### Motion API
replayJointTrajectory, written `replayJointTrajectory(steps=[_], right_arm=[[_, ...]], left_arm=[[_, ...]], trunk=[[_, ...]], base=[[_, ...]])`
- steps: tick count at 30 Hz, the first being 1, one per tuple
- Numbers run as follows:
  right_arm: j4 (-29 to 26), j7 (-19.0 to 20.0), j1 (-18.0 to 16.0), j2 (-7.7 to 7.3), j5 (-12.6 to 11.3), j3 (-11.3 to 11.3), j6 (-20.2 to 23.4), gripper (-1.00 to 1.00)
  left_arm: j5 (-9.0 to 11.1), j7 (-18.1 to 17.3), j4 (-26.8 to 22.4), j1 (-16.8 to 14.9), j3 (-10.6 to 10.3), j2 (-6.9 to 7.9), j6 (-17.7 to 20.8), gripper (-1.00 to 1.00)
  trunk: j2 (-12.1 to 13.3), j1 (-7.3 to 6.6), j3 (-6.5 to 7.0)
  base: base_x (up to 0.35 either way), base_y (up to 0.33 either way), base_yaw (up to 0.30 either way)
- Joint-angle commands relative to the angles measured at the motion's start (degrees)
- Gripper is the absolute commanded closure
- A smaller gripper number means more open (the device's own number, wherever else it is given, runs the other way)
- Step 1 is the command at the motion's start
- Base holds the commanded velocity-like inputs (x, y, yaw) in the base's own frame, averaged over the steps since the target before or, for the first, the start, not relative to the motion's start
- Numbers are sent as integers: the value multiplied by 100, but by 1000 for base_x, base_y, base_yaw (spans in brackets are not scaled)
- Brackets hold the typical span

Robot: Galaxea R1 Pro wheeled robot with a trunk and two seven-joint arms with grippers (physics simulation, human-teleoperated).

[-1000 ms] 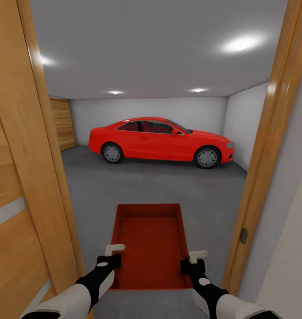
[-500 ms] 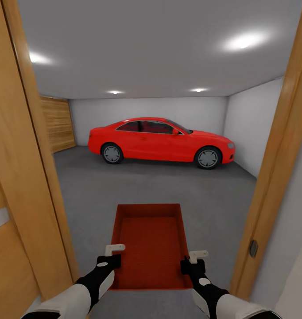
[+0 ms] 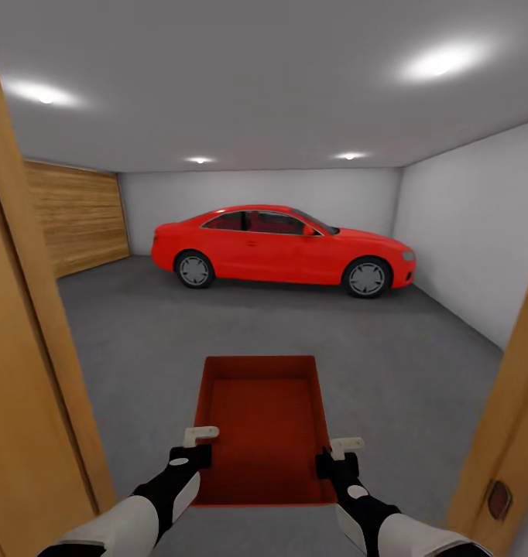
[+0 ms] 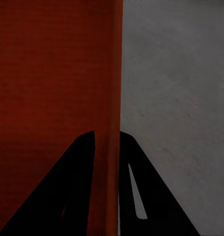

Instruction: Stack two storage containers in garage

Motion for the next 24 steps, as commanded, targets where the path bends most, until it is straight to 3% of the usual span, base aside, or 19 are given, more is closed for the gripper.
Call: replayJointTrajectory(steps=[1,6,17,24], right_arm=[[5,0,-1,1,-23,-149,-12,100],[5,0,0,1,-22,-149,-12,100],[5,0,0,1,-28,-149,-12,100],[5,0,1,1,-30,-149,-12,100]], left_arm=[[78,81,-129,-8,360,267,-4,100],[78,81,-129,-8,360,267,-4,100],[79,81,-129,-8,357,265,-4,100],[78,81,-129,-8,357,260,-4,100]], trunk=[[-8,5,-10],[-8,5,-10],[-8,5,-10],[-8,5,-10]], base=[[320,103,0],[264,95,0],[46,30,-2],[88,91,-137]])
